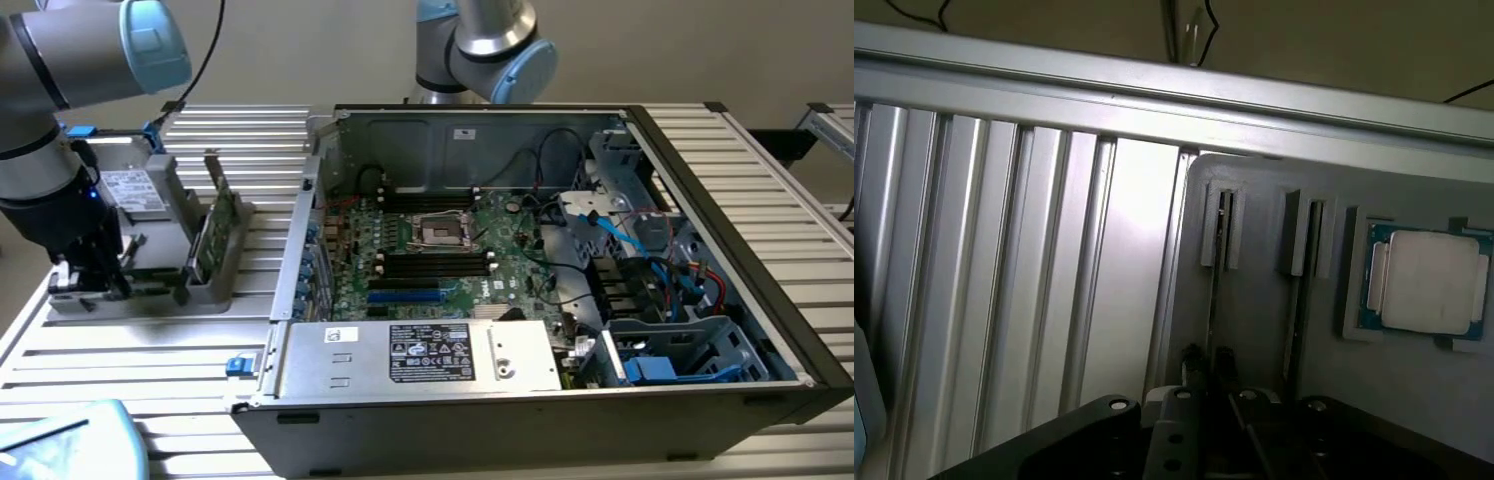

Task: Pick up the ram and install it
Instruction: 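Pick up the ram and move it above insertion slot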

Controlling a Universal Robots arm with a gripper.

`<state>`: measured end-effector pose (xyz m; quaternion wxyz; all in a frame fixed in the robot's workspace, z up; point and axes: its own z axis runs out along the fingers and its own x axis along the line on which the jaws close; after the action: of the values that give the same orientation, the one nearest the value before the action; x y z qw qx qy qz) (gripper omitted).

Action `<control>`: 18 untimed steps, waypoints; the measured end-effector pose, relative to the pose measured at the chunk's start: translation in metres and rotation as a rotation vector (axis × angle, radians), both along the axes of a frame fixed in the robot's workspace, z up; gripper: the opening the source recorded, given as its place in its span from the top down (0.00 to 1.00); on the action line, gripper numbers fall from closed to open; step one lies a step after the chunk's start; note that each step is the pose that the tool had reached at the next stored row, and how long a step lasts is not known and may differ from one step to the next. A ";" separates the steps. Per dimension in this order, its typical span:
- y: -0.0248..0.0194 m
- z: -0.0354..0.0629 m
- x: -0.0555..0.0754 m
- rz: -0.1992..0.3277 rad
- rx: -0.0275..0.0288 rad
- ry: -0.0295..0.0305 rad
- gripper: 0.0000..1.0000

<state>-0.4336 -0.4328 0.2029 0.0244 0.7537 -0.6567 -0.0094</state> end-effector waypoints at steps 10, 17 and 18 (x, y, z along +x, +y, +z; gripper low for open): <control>0.0000 0.0209 0.004 0.000 0.0090 0.0001 0.85; -0.0001 0.0465 0.009 0.000 0.0109 0.0001 0.85; -0.0002 0.0510 0.010 0.000 0.0109 0.0001 0.85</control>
<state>-0.4237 -0.4330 0.2539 0.0203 0.7537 -0.6568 -0.0130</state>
